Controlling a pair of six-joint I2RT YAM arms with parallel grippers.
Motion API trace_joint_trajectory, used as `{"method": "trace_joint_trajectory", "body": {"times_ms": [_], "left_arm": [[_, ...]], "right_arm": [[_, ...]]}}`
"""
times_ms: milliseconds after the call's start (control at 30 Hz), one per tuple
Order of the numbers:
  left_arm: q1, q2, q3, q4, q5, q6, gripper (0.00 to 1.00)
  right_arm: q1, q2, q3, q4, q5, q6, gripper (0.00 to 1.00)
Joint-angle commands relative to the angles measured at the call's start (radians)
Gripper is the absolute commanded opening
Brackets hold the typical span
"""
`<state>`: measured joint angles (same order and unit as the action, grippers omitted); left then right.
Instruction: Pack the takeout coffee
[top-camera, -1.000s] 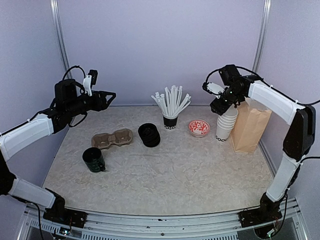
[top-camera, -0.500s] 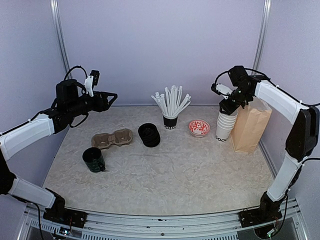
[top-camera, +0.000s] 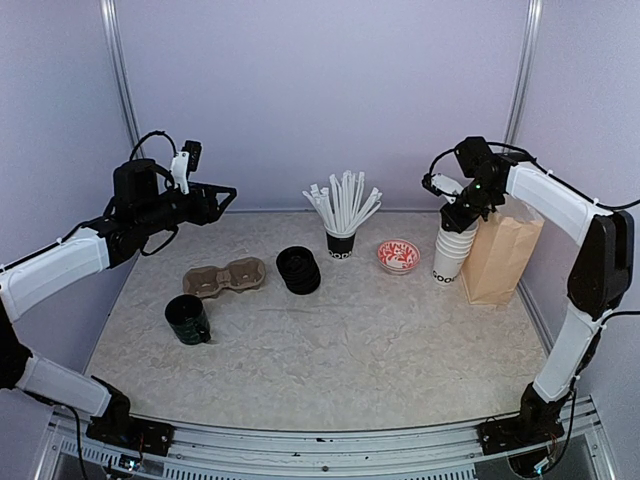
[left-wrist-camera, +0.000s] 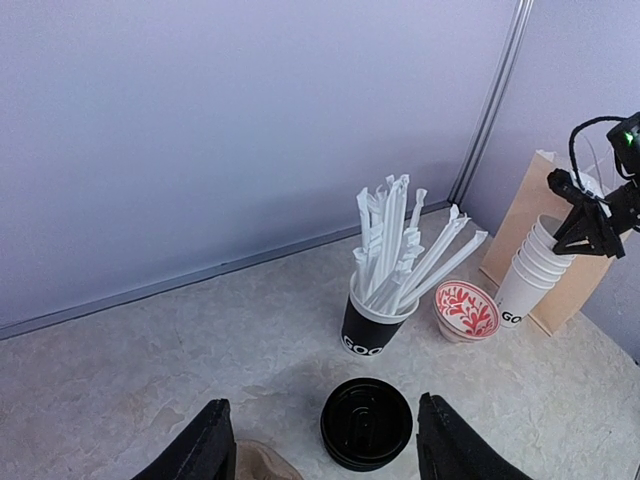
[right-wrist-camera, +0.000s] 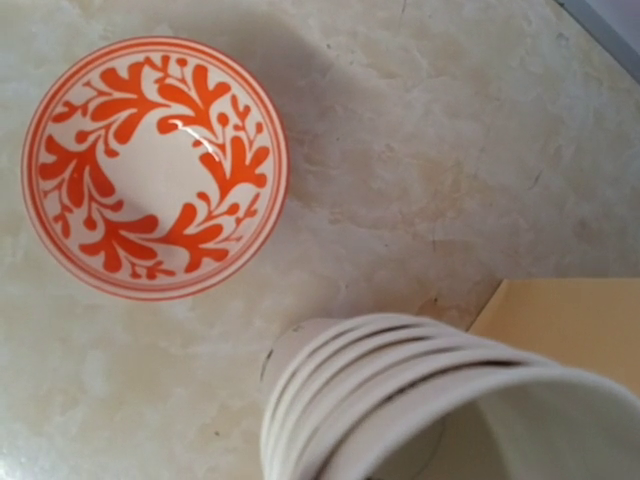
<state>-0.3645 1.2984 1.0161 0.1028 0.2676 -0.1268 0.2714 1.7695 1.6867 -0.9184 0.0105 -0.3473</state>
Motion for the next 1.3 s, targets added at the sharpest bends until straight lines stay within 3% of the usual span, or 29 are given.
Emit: {"method": "trace_joint_trajectory", "body": {"times_ms": [0, 333, 400, 500, 900, 1033, 1167, 1267], "left_arm": [[-0.011, -0.003, -0.002, 0.0, -0.013, 0.016, 0.61], [-0.019, 0.012, 0.007, -0.008, 0.001, 0.019, 0.61], [-0.023, 0.017, 0.01, -0.012, 0.005, 0.021, 0.62], [-0.032, 0.025, 0.013, -0.018, 0.007, 0.027, 0.62], [-0.056, 0.053, 0.024, -0.03, 0.017, 0.034, 0.65], [-0.058, 0.072, 0.046, -0.042, 0.009, 0.035, 0.65], [-0.068, 0.092, 0.1, -0.116, -0.018, 0.063, 0.65], [-0.07, 0.106, 0.158, -0.213, -0.043, 0.086, 0.66]], "right_arm": [[-0.012, 0.006, 0.022, -0.016, -0.036, 0.008, 0.12], [-0.012, -0.061, 0.047, -0.003, -0.063, -0.006, 0.0], [-0.007, -0.075, 0.019, 0.021, -0.003, -0.024, 0.0], [-0.015, -0.091, 0.044, -0.001, -0.085, -0.037, 0.0], [0.025, -0.176, 0.157, -0.004, -0.077, -0.059, 0.0], [0.031, -0.242, 0.167, -0.017, -0.141, -0.073, 0.0], [0.084, -0.289, 0.12, -0.042, -0.251, -0.127, 0.0], [0.219, -0.31, -0.007, -0.064, -0.276, -0.228, 0.0]]}}
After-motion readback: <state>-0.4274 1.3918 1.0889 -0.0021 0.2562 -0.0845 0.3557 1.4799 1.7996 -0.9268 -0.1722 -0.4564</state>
